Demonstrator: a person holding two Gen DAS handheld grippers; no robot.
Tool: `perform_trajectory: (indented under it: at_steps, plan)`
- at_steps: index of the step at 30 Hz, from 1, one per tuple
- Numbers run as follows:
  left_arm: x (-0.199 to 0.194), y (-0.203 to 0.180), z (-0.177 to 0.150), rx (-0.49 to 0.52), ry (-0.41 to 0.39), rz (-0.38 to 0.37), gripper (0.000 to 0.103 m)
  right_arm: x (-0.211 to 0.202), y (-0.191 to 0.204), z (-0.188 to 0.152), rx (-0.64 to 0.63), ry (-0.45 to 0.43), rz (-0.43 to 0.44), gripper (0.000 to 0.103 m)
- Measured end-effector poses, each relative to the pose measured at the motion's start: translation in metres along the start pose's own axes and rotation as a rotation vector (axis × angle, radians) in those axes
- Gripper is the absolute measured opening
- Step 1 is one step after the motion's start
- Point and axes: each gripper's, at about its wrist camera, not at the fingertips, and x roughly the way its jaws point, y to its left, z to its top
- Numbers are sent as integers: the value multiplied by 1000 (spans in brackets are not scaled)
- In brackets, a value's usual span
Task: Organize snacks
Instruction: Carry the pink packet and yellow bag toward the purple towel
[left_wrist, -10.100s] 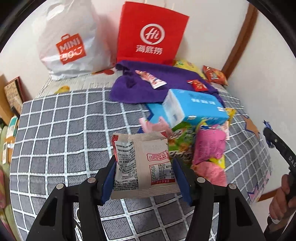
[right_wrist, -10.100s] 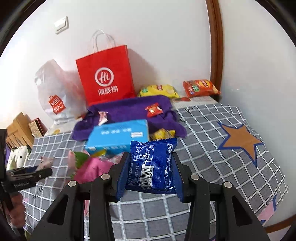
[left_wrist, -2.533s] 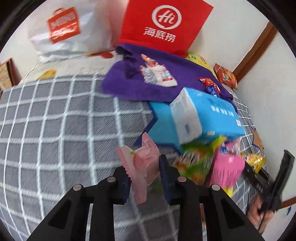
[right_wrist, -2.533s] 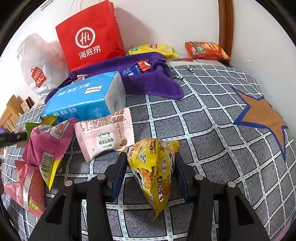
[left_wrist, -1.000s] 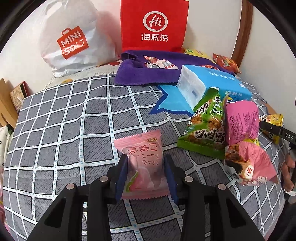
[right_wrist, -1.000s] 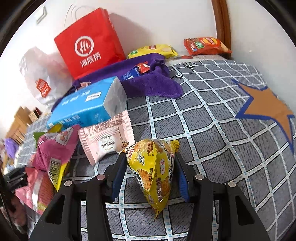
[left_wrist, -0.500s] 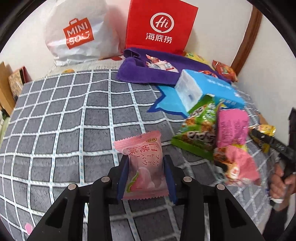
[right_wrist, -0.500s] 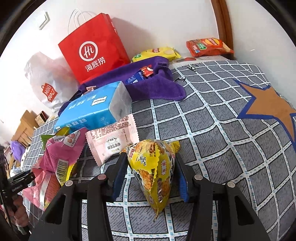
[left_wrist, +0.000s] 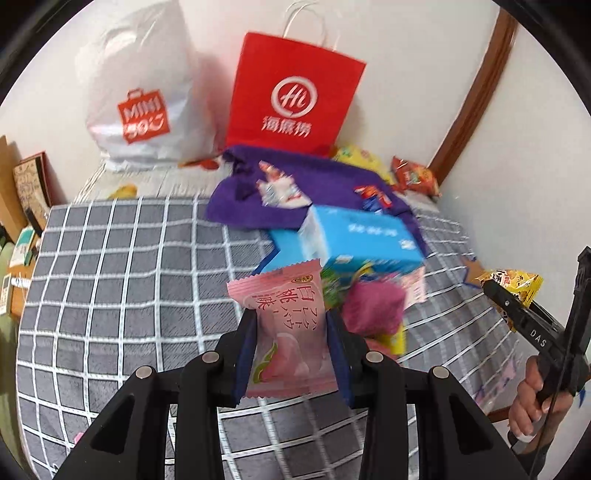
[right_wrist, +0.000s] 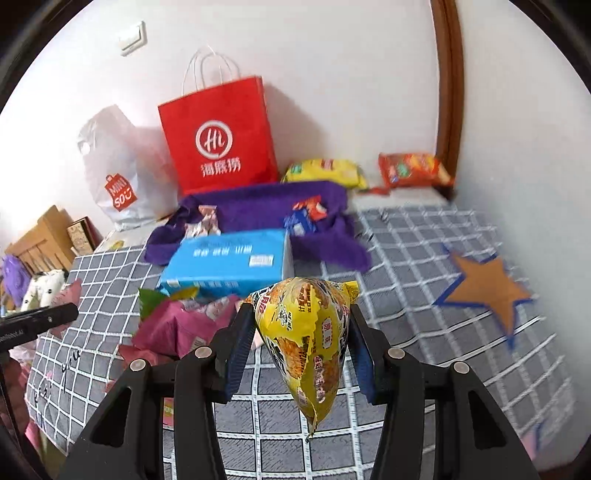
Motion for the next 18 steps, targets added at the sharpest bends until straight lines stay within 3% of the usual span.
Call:
perform_trajectory:
  at_steps: [7, 18]
  plan:
    - [-19, -18, 37, -1, -39, -53, 35, -30, 6, 33, 8, -48, -18, 49]
    - [-9, -32, 92, -10, -72, -86, 35, -28, 26, 104, -26, -84, 9, 49]
